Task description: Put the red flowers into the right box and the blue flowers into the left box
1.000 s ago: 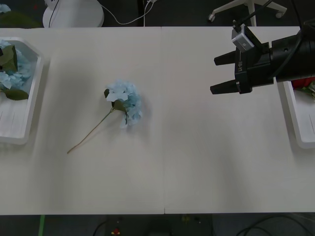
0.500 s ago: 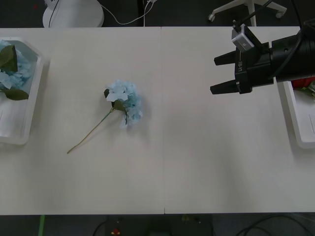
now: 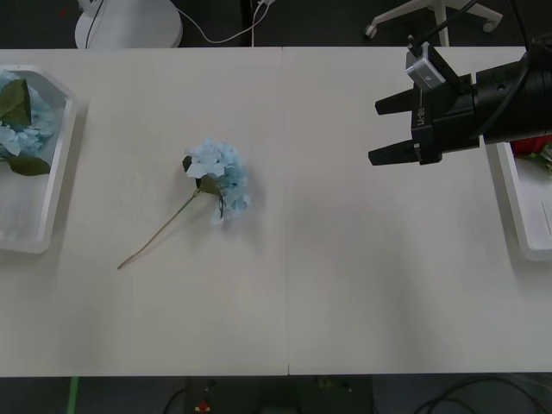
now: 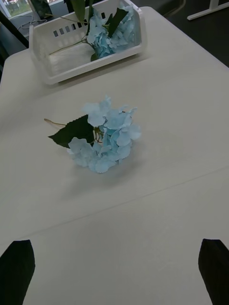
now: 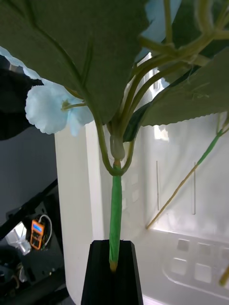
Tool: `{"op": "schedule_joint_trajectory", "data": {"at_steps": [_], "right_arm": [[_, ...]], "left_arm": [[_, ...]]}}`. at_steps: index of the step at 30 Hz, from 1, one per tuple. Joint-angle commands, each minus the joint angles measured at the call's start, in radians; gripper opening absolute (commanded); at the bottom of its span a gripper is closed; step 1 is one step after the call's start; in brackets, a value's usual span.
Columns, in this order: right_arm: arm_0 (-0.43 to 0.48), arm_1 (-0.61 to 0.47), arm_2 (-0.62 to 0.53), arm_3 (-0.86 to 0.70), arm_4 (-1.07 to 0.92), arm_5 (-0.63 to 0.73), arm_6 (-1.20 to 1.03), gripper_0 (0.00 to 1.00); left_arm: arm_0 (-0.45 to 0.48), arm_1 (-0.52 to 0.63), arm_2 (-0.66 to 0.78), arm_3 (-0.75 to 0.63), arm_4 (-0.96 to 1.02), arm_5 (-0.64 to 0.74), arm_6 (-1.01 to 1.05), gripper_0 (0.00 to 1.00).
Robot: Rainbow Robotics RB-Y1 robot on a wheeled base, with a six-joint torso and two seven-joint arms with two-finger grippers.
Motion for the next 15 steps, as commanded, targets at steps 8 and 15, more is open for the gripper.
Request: {"op": "schedule_joint_trajectory", "data": {"at_steps": [8, 15], "right_arm": [[-0.028, 0.012, -0.027, -0.028, -0.003, 0.006, 0.034, 0.99], [-0.028, 0.012, -0.027, -0.028, -0.003, 0.006, 0.034, 0.99]], "left_arm": [[-0.181, 0.0, -0.158, 0.184, -0.034, 0.193, -0.048, 0.0], [-0.181, 0.0, -0.155, 0.184, -0.033, 0.19, -0.136, 1.0]]}}
